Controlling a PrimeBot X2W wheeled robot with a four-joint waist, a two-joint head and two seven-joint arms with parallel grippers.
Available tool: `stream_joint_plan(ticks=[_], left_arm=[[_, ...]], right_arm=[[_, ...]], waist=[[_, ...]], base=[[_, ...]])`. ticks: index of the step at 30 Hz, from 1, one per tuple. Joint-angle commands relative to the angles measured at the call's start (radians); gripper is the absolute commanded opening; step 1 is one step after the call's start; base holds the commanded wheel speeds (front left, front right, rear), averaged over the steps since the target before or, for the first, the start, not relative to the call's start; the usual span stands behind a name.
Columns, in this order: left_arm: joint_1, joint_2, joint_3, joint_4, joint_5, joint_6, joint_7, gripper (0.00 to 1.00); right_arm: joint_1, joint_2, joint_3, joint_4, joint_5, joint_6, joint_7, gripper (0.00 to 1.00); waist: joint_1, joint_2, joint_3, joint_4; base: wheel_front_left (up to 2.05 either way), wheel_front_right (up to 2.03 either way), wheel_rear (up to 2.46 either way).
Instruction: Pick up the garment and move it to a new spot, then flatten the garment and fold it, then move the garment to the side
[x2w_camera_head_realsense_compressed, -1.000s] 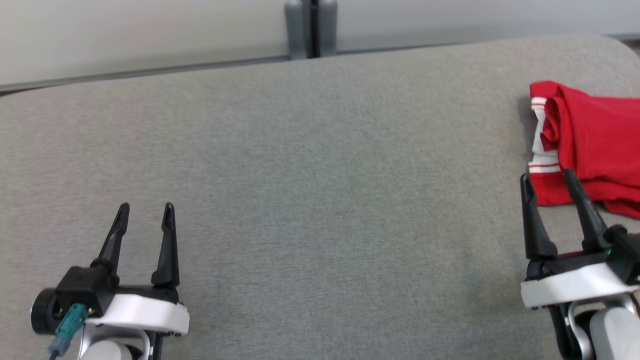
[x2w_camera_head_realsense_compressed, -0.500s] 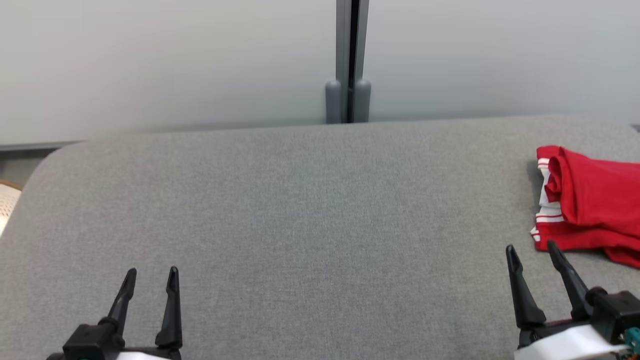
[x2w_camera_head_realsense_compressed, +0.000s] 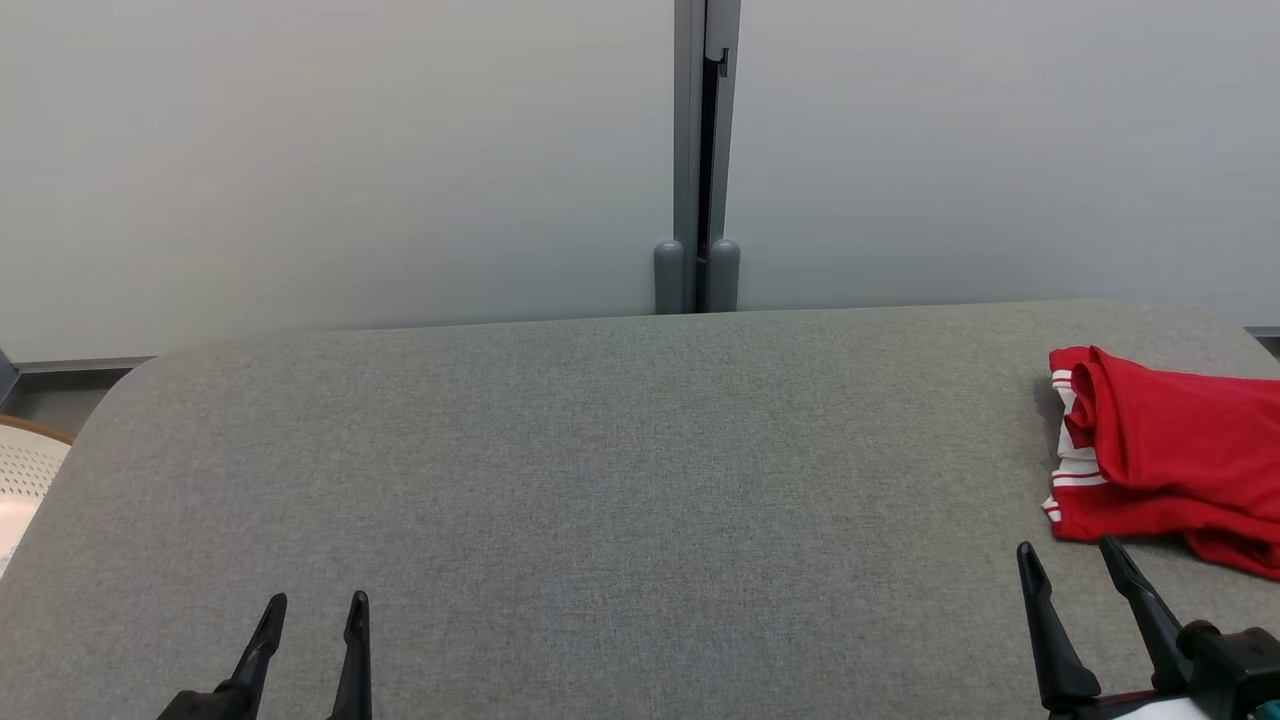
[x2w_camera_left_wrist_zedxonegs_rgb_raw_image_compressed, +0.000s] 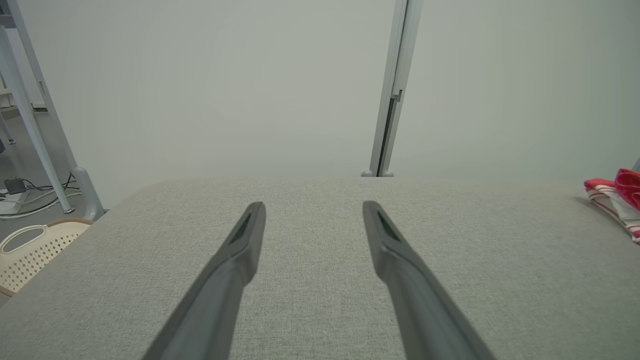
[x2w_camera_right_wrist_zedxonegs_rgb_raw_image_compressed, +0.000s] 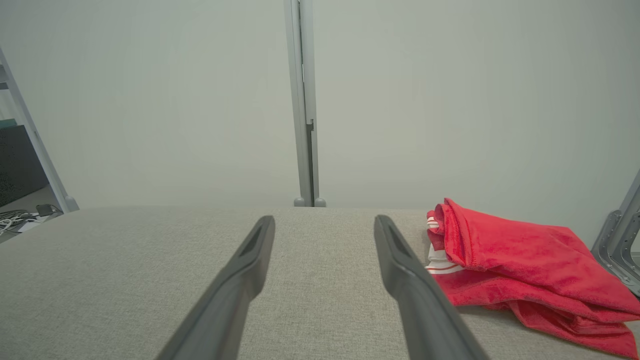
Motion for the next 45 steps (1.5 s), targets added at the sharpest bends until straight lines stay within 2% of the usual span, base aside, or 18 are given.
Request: stream_joint_plan(ticks=[1, 30, 31, 33, 45], left_arm=[[0.0, 0.007, 0.0, 0.003, -0.002, 0.005, 0.001, 1.0], [-0.031, 0.018, -0.017, 0.033, -0.004, 0.008, -0.007, 1.0], [-0.016, 0.012, -0.018, 0.032, -0.002, 0.008, -0.001, 0.0], [-0.01, 0.003, -0.02, 0.044, -0.009, 0.007, 0.002, 0.0], [-0.052, -0.029, 0.033, 0.064, -0.19, -0.037, 0.05, 0.0]], right_arm=[[0.009, 0.0, -0.002, -0.004, -0.004, -0.002, 0.004, 1.0], [-0.005, -0.006, -0.003, 0.034, 0.023, -0.002, -0.024, 1.0], [-0.002, -0.004, 0.0, 0.033, 0.021, 0.0, -0.022, 0.0], [0.002, 0.001, 0.004, 0.049, 0.027, 0.0, -0.022, 0.0], [-0.044, 0.006, -0.015, 0.087, 0.246, 0.0, 0.001, 0.0]], waist=[[0.0, -0.0001, -0.002, 0.0], [0.0, -0.0001, -0.01, -0.001], [0.0, -0.0001, -0.011, -0.002], [0.0, -0.0001, -0.01, -0.002], [0.0, -0.0001, 0.0, -0.005]], base=[[0.0, 0.0, 0.0], [0.0, 0.0, 0.0], [0.0, 0.0, 0.0], [0.0, 0.0, 0.0], [0.0, 0.0, 0.0]])
